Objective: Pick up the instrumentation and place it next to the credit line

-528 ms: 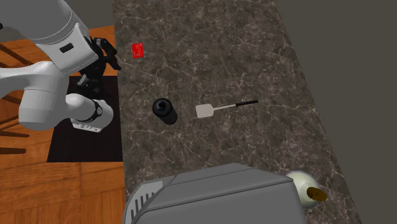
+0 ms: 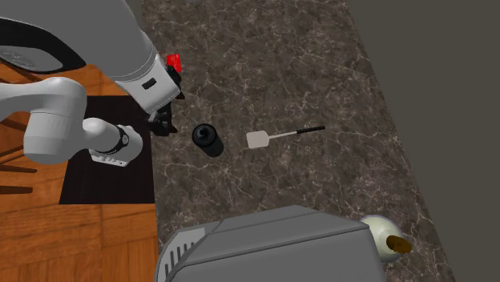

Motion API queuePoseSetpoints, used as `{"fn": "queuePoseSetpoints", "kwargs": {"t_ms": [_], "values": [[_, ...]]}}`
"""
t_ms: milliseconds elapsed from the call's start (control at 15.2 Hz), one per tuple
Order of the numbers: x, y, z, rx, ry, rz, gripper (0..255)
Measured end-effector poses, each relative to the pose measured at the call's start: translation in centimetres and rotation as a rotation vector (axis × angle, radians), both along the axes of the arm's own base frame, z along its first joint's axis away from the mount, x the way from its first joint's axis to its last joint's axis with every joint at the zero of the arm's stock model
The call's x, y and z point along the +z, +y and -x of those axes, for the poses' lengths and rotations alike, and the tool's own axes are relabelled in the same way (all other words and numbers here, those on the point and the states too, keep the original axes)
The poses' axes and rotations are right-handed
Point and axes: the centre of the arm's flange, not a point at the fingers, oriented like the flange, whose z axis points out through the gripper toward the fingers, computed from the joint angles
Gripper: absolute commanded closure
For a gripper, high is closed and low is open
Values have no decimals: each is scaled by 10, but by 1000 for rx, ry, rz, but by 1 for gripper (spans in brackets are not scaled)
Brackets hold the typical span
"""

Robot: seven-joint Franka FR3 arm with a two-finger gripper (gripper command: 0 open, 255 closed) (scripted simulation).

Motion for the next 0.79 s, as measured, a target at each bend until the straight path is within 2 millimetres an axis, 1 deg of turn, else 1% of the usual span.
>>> {"fn": "queuePoseSetpoints", "kwargs": {"t_ms": [132,330,396,462,528,594,660,726,792], "values": [[-14,-4,-22,19,-1,-5,0],[-30,-4,-51,47,-4,-12,0],[-39,-5,-62,56,-4,-15,0],[-44,-8,-78,65,-6,-17,0],[-54,-10,-87,74,-6,-19,0],[-58,-10,-98,84,-6,-22,0],[-66,-8,-113,93,-8,-24,0],[-71,-8,-121,102,-8,-26,0],[-77,-9,-134,112,-9,-29,0]]}}
